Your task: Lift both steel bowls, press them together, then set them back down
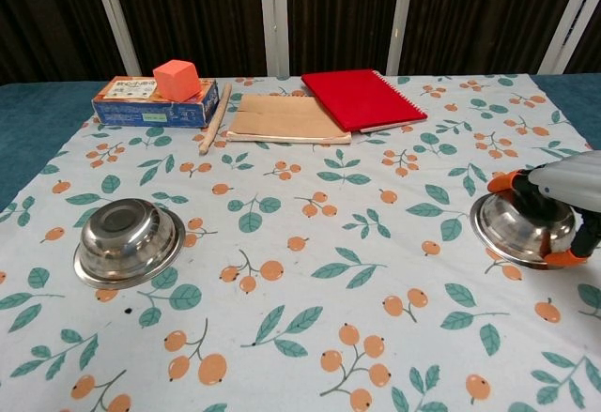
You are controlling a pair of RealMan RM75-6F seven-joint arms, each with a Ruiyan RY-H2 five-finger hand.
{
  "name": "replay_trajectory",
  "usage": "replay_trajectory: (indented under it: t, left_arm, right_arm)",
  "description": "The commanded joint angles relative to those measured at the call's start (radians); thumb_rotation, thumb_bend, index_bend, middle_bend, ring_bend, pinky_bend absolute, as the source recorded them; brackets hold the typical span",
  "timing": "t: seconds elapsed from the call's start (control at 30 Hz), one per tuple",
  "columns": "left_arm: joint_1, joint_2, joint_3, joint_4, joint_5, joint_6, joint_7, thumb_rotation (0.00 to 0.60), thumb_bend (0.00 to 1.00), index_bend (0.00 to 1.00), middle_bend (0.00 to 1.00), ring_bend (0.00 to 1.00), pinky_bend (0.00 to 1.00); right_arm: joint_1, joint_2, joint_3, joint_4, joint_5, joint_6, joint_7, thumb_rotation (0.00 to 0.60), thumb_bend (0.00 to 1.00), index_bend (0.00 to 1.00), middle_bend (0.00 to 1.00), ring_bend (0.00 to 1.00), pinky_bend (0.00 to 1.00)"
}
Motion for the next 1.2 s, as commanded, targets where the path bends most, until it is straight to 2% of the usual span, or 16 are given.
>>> replay_trajectory:
  t: [0.03, 0.23, 0.57, 0.83, 1.07, 1.2]
  left_arm:
    - [-0.008, -0.006, 0.002, 0.008, 0.006, -0.01, -0.01, 0.453, 0.1, 0.0, 0.01, 0.0, 0.18]
    - [-0.061, -0.036, -0.015, 0.02, 0.001, -0.082, -0.04, 0.462, 0.11, 0.0, 0.05, 0.0, 0.2]
    - [-0.187, -0.076, -0.073, -0.087, -0.046, -0.252, 0.063, 0.458, 0.11, 0.0, 0.09, 0.02, 0.23]
    - [-0.248, -0.096, -0.111, -0.194, -0.232, -0.392, 0.318, 0.46, 0.1, 0.0, 0.08, 0.02, 0.24]
    - [-0.29, -0.136, -0.131, -0.189, -0.4, -0.447, 0.472, 0.468, 0.08, 0.0, 0.09, 0.02, 0.24]
    - [-0.311, -0.157, -0.132, -0.179, -0.449, -0.447, 0.531, 0.468, 0.08, 0.0, 0.09, 0.02, 0.23]
  right_arm:
    - [0.001, 0.004, -0.004, -0.003, -0.005, 0.003, 0.003, 0.6, 0.36, 0.78, 0.74, 0.62, 0.54]
    - [0.004, 0.036, -0.009, -0.042, 0.005, 0.015, -0.019, 0.6, 0.36, 0.81, 0.75, 0.63, 0.54]
    - [0.002, 0.098, -0.016, -0.136, 0.005, 0.053, -0.045, 0.6, 0.36, 0.81, 0.75, 0.63, 0.54]
    - [0.001, 0.139, -0.016, -0.174, 0.004, 0.07, -0.041, 0.6, 0.36, 0.81, 0.75, 0.63, 0.54]
    - [-0.004, 0.162, -0.019, -0.179, -0.002, 0.077, -0.025, 0.6, 0.36, 0.81, 0.75, 0.63, 0.54]
    - [-0.005, 0.17, -0.019, -0.173, -0.001, 0.074, -0.01, 0.6, 0.36, 0.81, 0.75, 0.63, 0.54]
